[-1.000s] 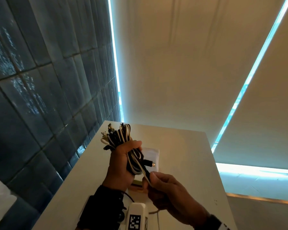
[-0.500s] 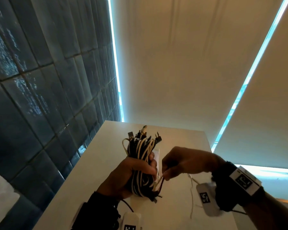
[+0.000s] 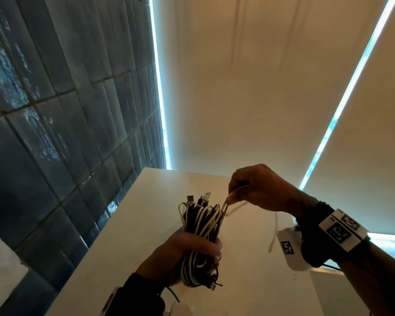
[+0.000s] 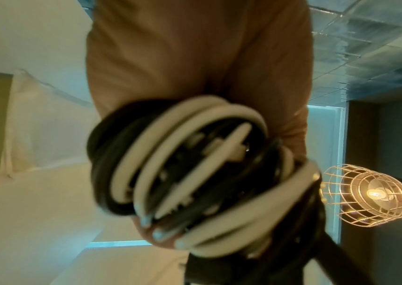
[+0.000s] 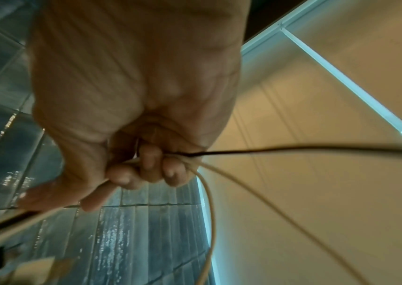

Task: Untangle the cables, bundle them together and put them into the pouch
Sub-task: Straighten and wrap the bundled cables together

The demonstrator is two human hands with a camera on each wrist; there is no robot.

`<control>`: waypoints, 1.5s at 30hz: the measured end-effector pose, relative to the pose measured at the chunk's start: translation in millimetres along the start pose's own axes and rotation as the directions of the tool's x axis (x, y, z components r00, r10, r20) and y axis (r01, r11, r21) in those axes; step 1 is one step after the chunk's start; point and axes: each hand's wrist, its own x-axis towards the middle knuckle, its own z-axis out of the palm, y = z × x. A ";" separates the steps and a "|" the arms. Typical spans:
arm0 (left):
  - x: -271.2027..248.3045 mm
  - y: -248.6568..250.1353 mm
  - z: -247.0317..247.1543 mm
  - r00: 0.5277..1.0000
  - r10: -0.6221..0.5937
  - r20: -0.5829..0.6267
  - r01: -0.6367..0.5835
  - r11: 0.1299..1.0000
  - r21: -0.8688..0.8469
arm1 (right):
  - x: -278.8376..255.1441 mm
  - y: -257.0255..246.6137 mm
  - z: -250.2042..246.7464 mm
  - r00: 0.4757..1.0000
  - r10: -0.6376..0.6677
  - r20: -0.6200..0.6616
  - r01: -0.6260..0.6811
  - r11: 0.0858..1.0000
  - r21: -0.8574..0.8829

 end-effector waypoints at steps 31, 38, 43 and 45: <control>13.1 -23.2 -3.6 0.945 0.143 -0.295 -0.241 0.913 -0.329 | -34.6 -78.1 85.4 0.998 0.051 0.028 -0.048 0.992 -0.114; 21.0 -14.1 -2.7 0.915 0.156 -0.373 -0.283 0.906 -0.315 | -33.4 -84.3 86.2 0.987 0.044 0.153 0.003 0.956 -0.293; 32.9 -6.5 -21.1 0.799 0.210 -0.564 -0.429 0.856 -0.289 | -44.8 -79.2 89.7 0.999 0.049 -0.010 -0.050 0.967 -0.248; 34.5 -1.4 -29.0 0.784 0.211 -0.584 -0.452 0.839 -0.304 | -51.5 -77.7 94.6 0.997 0.046 -0.065 -0.058 0.980 -0.188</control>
